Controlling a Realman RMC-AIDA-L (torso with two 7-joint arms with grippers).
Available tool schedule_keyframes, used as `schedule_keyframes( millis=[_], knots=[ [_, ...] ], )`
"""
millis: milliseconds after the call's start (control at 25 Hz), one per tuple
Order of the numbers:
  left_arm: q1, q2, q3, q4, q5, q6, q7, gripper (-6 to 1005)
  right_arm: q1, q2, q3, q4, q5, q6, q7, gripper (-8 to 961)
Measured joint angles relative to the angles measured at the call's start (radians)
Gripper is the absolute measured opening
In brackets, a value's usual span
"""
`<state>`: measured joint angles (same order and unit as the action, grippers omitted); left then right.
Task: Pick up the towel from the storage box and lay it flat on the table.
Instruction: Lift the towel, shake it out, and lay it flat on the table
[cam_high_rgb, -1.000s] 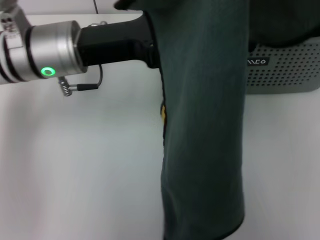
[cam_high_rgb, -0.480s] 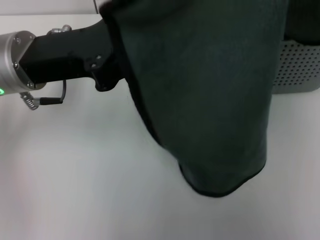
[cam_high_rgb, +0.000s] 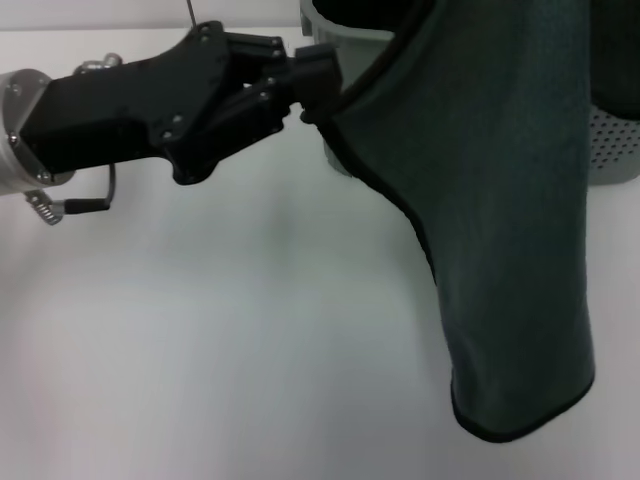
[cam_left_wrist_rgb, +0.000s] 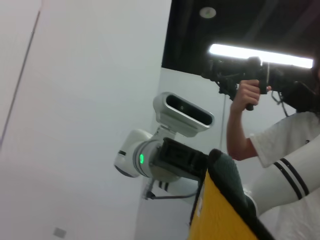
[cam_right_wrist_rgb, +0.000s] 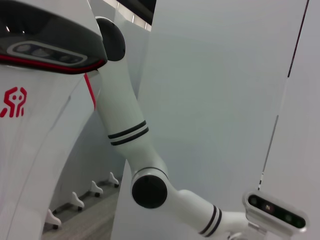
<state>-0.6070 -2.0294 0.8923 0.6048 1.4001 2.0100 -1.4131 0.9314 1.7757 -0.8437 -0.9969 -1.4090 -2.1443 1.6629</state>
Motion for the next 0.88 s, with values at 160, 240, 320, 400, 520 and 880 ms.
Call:
schedule_keyframes(
  millis=[160,240,320,400,520,880],
  knots=[
    [0.019,0.013,-0.002,0.000,-0.022,-0.001,0.016,116,0.000,-0.001,0.000,-0.001,-0.005,0.000,0.003,-1],
    [0.025,0.018,-0.002,0.000,-0.026,0.001,0.023,120,0.000,-0.001,0.000,-0.007,-0.016,0.000,0.011,-1],
    [0.029,0.024,0.000,0.000,-0.027,0.002,0.037,123,0.000,-0.001,0.000,-0.007,-0.024,0.000,0.013,-1],
    [0.032,0.027,0.000,0.000,-0.027,0.002,0.046,126,0.001,-0.002,0.000,-0.007,-0.025,0.001,0.014,-1],
    [0.034,0.032,-0.001,0.000,-0.027,0.002,0.054,130,0.002,-0.001,0.000,-0.008,-0.025,0.002,0.014,0],
    [0.057,0.043,-0.023,0.055,-0.030,0.002,0.071,301,0.007,0.007,0.000,-0.008,-0.035,0.010,0.024,0]
  ],
)
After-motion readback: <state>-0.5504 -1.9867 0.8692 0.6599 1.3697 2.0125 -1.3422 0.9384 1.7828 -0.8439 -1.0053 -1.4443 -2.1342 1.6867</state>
